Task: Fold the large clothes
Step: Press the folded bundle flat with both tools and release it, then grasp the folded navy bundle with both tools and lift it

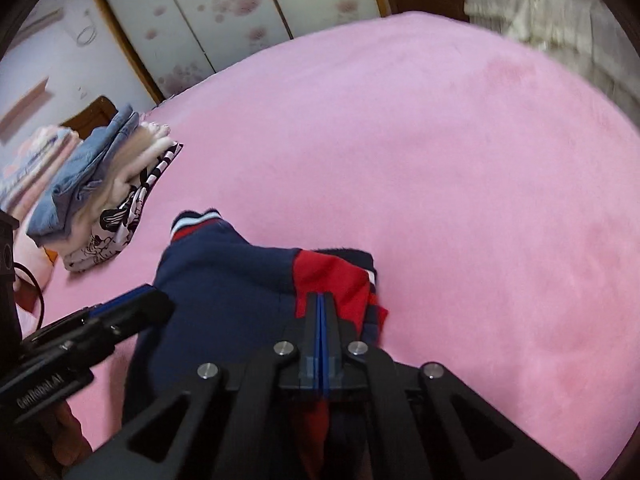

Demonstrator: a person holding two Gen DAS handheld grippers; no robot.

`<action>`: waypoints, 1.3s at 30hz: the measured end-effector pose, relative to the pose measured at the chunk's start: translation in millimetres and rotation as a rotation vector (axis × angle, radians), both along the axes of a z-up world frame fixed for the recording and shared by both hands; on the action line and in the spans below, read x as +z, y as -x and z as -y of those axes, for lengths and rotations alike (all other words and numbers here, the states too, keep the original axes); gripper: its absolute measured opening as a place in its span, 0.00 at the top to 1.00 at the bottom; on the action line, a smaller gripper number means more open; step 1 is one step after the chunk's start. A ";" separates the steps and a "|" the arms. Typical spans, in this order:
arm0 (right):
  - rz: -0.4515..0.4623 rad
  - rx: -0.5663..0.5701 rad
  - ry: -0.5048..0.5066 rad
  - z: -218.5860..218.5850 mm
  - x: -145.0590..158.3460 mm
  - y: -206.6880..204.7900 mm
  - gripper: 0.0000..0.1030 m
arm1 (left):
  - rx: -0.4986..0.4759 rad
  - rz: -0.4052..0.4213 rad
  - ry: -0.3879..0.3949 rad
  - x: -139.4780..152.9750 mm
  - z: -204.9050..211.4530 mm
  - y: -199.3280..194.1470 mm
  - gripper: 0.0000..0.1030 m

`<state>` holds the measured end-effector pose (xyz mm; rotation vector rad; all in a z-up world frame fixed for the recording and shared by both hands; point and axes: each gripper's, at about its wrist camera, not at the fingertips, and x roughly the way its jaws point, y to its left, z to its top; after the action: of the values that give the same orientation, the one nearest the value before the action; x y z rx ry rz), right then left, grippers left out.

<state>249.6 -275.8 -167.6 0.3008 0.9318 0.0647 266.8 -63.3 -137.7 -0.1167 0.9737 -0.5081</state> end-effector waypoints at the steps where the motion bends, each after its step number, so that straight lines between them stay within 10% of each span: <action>1: 0.004 -0.001 0.007 0.8 0.9 2.0 1.00 | 0.000 0.005 -0.009 0.3 1.4 0.6 0.79; 6: 0.008 -0.010 -0.005 -2.0 4.7 2.1 1.00 | -0.004 0.008 -0.031 4.8 3.0 4.5 0.75; 10: 0.012 -0.011 -0.020 -4.4 15.1 4.7 0.99 | 0.028 -0.002 -0.053 11.9 -0.2 9.4 0.35; 18: 0.025 -0.020 -0.021 -4.5 46.4 38.8 0.97 | 0.055 -0.007 -0.079 34.6 -10.2 30.0 0.33; 25: 0.071 -0.020 0.041 -12.6 73.8 91.1 0.52 | 0.062 -0.016 -0.134 55.9 -19.6 63.7 0.28; 39: 0.089 0.086 0.083 -19.4 113.0 134.0 0.33 | 0.028 -0.066 -0.118 89.0 -35.8 111.0 0.15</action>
<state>115.7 -256.5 -54.6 0.1801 0.8567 0.1171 155.8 -27.5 -48.7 -0.0410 1.0624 -0.4225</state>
